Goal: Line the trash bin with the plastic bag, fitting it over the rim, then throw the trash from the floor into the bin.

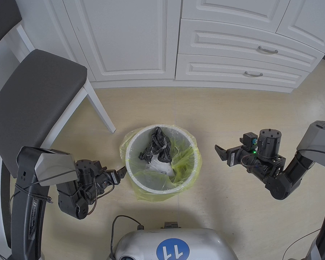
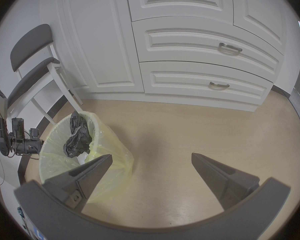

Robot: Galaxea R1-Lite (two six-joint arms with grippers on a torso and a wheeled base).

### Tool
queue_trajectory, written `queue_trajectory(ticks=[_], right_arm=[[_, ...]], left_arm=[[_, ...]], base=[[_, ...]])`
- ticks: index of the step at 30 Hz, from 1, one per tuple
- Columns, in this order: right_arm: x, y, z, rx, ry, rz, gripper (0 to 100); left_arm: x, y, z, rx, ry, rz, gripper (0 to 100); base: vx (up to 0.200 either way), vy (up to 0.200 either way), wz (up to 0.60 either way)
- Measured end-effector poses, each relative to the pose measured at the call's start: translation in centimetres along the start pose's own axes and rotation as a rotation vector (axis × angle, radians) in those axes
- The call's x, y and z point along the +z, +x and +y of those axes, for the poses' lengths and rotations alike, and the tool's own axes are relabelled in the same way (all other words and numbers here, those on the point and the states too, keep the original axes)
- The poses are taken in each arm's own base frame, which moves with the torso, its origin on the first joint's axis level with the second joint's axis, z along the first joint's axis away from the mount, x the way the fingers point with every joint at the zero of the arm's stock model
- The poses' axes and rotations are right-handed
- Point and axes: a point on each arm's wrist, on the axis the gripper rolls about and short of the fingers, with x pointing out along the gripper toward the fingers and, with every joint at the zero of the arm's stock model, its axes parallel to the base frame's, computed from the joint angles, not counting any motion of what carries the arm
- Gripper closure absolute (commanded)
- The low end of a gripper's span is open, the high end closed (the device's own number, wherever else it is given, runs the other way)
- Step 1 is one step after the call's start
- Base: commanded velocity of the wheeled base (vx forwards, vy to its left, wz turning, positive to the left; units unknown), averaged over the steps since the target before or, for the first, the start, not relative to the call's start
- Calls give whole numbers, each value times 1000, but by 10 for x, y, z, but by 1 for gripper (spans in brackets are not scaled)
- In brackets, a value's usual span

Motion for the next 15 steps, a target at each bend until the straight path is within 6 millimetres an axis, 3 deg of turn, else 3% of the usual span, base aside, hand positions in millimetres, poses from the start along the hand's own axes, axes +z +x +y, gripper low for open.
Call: queue_trajectory(ticks=[15], right_arm=[[-5,2,5,14,-4,13,0]], left_arm=[[-28,17,-8,79,20,109,0]], base=[[0,0,0]])
